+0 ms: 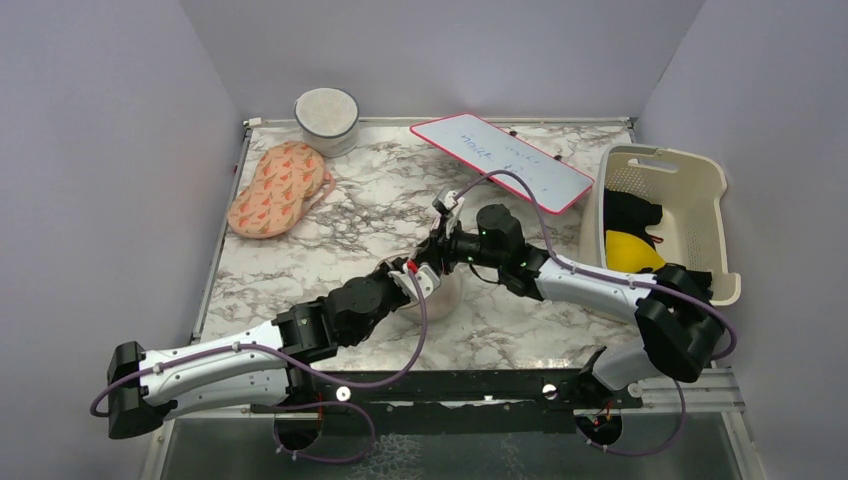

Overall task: Unzip the laundry bag and remove the bra
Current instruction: Unzip the laundry bag at the center of the board.

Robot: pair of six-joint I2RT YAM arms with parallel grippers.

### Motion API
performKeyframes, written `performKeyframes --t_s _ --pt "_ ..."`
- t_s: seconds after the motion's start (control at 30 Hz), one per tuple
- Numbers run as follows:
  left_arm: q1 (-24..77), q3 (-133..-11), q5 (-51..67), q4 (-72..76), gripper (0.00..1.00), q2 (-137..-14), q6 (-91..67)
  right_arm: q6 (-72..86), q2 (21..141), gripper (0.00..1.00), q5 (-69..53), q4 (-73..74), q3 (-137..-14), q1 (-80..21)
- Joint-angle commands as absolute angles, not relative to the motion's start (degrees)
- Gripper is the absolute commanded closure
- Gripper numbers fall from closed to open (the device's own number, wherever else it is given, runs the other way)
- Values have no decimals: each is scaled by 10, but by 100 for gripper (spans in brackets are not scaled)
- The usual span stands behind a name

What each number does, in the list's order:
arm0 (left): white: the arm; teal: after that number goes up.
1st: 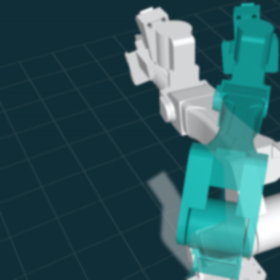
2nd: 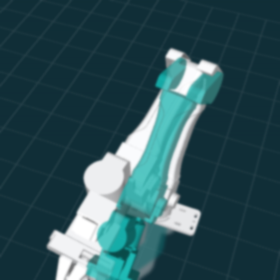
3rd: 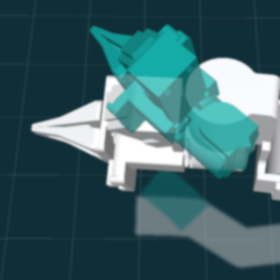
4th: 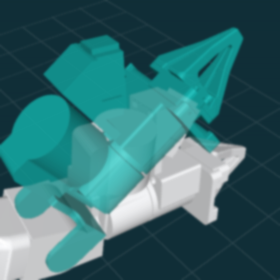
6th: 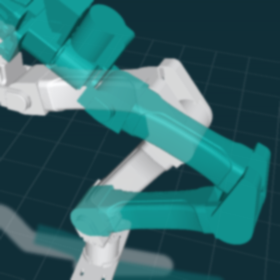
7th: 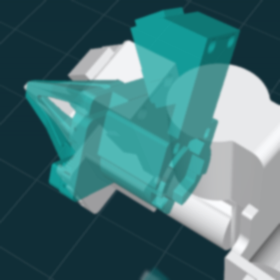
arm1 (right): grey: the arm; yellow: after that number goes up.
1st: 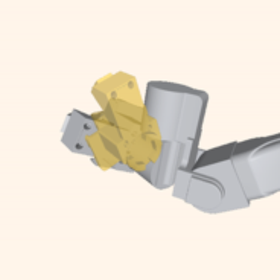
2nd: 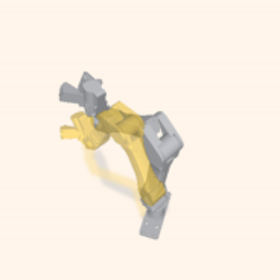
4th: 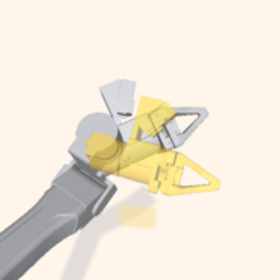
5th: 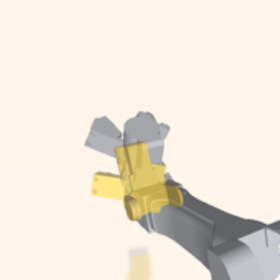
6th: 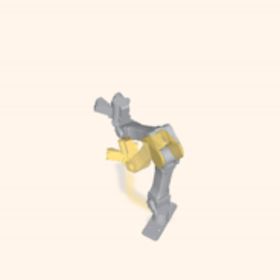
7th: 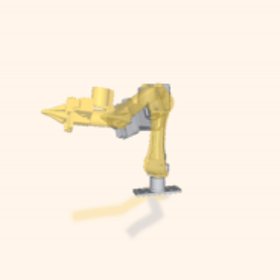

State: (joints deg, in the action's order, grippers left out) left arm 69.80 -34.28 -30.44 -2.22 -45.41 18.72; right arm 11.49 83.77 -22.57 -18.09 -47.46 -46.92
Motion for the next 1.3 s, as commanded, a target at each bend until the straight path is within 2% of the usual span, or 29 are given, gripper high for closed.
performKeyframes --t_s 0.0,0.17,0.33,0.47,0.67,1.03,1.27 --pt "702 -362 -316 -17 81 -439 179 209 818 73 -156 -291 -433 -468" --pt "702 -345 -348 7 50 -405 174 248 795 89 -104 -288 -412 -467" --pt "700 -312 -402 47 22 -339 143 292 782 95 -114 -278 -405 -452" --pt "694 -306 -407 45 6 -322 110 347 792 95 -171 -276 -410 -421" --pt "642 -340 -321 -2 1 -387 53 440 813 95 -283 -331 -386 -360" --pt "424 -390 43 18 3 -537 -49 433 804 95 -353 -322 -357 -328" --pt "390 -399 -21 -12 5 -588 -53 407 782 87 -198 -170 -381 -326"
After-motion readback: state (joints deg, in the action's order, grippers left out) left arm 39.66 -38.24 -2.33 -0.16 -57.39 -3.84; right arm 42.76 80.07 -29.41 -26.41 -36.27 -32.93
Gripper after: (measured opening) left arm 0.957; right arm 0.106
